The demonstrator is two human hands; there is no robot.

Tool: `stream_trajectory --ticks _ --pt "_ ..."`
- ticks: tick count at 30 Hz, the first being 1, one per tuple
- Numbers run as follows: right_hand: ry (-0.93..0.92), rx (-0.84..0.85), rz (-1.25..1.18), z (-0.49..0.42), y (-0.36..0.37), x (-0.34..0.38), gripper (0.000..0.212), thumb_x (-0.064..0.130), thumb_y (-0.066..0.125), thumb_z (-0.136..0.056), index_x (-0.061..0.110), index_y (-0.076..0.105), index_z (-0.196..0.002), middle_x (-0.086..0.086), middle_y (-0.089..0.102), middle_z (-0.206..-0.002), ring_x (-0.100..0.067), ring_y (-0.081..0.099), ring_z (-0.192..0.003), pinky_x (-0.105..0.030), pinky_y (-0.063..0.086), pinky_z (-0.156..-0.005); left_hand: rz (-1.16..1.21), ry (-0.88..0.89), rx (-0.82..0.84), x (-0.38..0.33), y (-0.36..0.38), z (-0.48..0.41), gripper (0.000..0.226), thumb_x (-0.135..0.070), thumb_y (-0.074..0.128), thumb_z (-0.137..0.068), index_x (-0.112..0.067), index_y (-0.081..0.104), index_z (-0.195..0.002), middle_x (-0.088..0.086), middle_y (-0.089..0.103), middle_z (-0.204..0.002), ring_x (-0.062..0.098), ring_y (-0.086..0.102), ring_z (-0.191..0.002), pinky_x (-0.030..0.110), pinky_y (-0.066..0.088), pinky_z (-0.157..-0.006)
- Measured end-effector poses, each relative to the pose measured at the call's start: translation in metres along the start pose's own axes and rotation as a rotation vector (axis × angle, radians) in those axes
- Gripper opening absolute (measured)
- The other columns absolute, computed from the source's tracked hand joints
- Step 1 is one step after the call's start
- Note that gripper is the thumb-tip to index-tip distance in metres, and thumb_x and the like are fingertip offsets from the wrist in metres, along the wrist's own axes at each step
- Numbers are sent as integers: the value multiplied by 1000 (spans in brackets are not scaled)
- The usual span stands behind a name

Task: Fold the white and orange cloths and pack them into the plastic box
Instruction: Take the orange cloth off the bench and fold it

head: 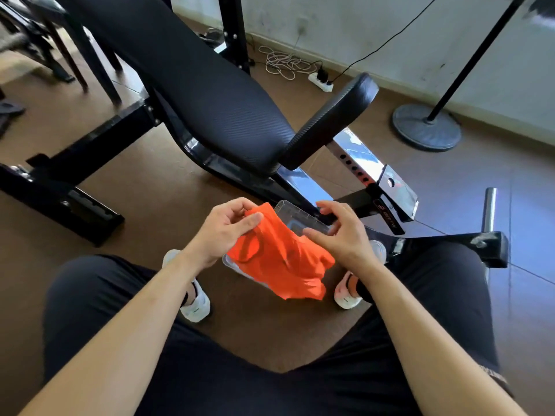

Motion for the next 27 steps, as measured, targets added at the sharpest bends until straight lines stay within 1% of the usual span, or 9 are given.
stream_trajectory --ticks 4,6,10,14,16,18,21,25,27 --pt "-118 346 -168 10 49 36 51 39 77 -86 30 60 -133 13 66 -129 -4 60 -119 -27 48 -101 -65 -1 199 -4 30 3 6 -8 66 -95 -9 70 -98 4 72 -87 12 67 -78 23 56 -73" --pt "-96 391 -255 11 59 42 34 31 74 -90 20 68 -121 4 74 -114 -12 68 -110 -35 54 -99 -50 -11 220 -5 31 5 7 -10 66 -95 -13 71 -100 0 73 -88 11 68 -80 23 56 -73" --pt "-72 200 -312 3 43 45 12 19 73 -92 8 73 -95 -14 74 -87 -32 71 -82 -52 58 -77 -70 -65 217 1 21 5 17 -16 73 -89 -18 68 -105 -8 69 -82 6 65 -75 22 54 -70" --pt "-113 38 -437 -2 12 53 8 13 70 -93 8 69 -87 2 67 -73 -9 63 -67 -27 52 -63 -217 -107 335 23 29 6 31 -10 81 -85 -9 67 -112 14 73 -103 29 72 -91 40 60 -84" --pt "-124 -58 -510 -4 -9 52 10 14 69 -93 5 69 -88 -6 66 -75 -15 60 -68 -32 50 -62 -369 -77 396 42 38 8 12 -11 79 -87 -11 71 -97 1 75 -93 19 72 -84 37 59 -79" --pt "-119 -144 -580 -6 -30 47 10 19 69 -93 9 70 -90 -17 65 -78 -23 58 -71 -37 49 -64 -543 -85 399 57 43 8 26 -13 76 -90 -24 63 -71 -20 62 -67 3 57 -63 23 48 -66" --pt "-58 -276 -647 -7 -58 27 8 23 70 -92 20 71 -85 -19 64 -80 -26 56 -75 -41 48 -68 -636 -123 338 71 38 3 40 -14 75 -89 -18 48 -60 -15 47 -55 5 43 -54 22 35 -57" --pt "45 -426 -616 -8 -80 -6 12 15 69 -95 12 68 -84 -5 60 -74 -13 54 -66 -30 47 -61 -652 -170 178 70 20 -4 28 -26 67 -84 -3 57 -71 14 54 -66 12 43 -61 32 37 -60" --pt "79 -471 -638 -9 -88 -18 9 14 69 -95 6 69 -90 -5 63 -77 -8 57 -65 -25 49 -61 -647 -212 55 68 6 -8 29 -32 60 -83 -4 58 -73 9 51 -63 17 44 -63 34 37 -61"
Point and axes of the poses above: each hand's wrist, its own z-axis away from the middle knuckle, its own y-axis out of the palm, x = y × z, the point moved 7 cm from there along -z, towards the middle knuckle
